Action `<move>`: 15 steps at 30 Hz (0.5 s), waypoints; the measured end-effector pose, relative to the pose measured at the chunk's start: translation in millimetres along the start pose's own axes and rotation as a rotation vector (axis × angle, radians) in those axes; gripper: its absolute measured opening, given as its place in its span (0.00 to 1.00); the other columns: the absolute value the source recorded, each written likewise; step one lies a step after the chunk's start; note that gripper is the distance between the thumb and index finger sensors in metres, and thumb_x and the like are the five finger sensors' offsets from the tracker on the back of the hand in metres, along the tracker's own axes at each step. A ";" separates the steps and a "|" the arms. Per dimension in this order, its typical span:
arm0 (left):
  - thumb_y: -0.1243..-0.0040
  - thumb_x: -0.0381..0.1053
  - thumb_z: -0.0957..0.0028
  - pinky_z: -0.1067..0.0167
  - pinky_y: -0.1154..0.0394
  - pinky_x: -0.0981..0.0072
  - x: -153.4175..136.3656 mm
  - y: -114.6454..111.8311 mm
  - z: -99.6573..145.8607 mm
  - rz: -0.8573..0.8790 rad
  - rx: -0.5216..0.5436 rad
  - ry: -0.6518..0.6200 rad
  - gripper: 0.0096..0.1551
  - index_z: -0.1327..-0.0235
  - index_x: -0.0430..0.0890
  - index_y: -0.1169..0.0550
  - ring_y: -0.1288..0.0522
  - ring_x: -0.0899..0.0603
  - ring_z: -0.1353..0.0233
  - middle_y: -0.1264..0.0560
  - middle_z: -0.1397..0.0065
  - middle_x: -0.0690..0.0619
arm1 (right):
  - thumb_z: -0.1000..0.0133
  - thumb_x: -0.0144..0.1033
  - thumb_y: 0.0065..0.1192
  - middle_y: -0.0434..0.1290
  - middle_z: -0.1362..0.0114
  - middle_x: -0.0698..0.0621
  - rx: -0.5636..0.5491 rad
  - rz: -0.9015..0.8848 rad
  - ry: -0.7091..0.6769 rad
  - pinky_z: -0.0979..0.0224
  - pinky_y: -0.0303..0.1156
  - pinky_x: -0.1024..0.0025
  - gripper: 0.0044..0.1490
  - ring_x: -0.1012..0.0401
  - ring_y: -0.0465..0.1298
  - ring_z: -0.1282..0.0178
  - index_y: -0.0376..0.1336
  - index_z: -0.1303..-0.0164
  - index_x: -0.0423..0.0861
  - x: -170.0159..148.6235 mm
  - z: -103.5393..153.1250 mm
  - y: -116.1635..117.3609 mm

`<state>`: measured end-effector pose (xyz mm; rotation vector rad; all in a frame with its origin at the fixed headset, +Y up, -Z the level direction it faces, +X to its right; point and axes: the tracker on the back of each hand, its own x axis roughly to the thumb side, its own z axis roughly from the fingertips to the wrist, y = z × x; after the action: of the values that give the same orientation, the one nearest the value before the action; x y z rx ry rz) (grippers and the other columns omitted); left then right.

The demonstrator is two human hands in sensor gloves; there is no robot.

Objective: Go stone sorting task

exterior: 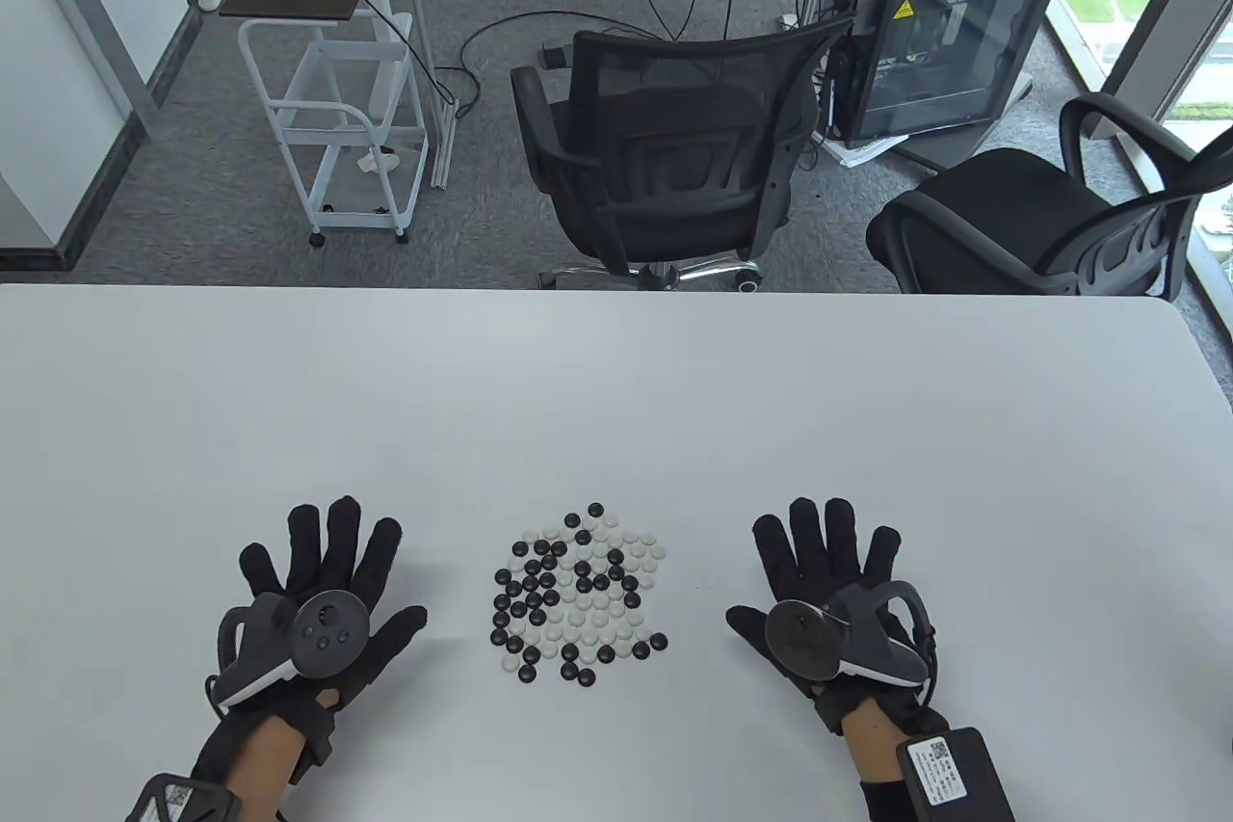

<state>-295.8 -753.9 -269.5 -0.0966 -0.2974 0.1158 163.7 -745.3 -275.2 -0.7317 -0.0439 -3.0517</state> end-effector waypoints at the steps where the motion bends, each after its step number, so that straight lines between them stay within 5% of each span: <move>1: 0.61 0.74 0.37 0.46 0.76 0.12 0.1 -0.1 0.0 0.001 0.000 0.000 0.53 0.11 0.48 0.61 0.77 0.20 0.21 0.73 0.13 0.32 | 0.32 0.59 0.44 0.36 0.17 0.13 0.001 -0.002 -0.001 0.41 0.31 0.06 0.59 0.17 0.32 0.25 0.32 0.14 0.27 0.0 -0.1 0.2; 6: 0.61 0.74 0.37 0.46 0.76 0.12 1.8 0.2 0.8 -0.003 0.003 -0.005 0.53 0.11 0.48 0.61 0.77 0.20 0.20 0.72 0.13 0.31 | 0.32 0.57 0.45 0.34 0.18 0.13 -0.010 -0.054 -0.015 0.41 0.32 0.06 0.56 0.16 0.32 0.26 0.37 0.13 0.28 2.0 0.0 1.3; 9: 0.61 0.74 0.37 0.46 0.76 0.12 2.4 0.9 1.9 -0.006 0.011 -0.007 0.53 0.11 0.48 0.61 0.77 0.20 0.20 0.72 0.13 0.32 | 0.33 0.56 0.47 0.36 0.17 0.13 -0.039 -0.088 -0.025 0.41 0.33 0.06 0.51 0.16 0.33 0.25 0.50 0.13 0.29 4.0 -3.2 -1.1; 15: 0.61 0.74 0.37 0.46 0.75 0.12 4.2 -1.4 1.0 0.002 0.000 -0.012 0.53 0.11 0.48 0.60 0.76 0.20 0.20 0.72 0.13 0.32 | 0.33 0.53 0.50 0.43 0.15 0.17 0.003 -0.246 -0.114 0.39 0.34 0.05 0.43 0.18 0.35 0.23 0.64 0.20 0.33 14.7 -30.3 -36.6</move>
<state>-291.9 -754.7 -267.2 -0.0958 -0.3097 0.1185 136.6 -709.4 -296.5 -0.9678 -0.1500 -3.2330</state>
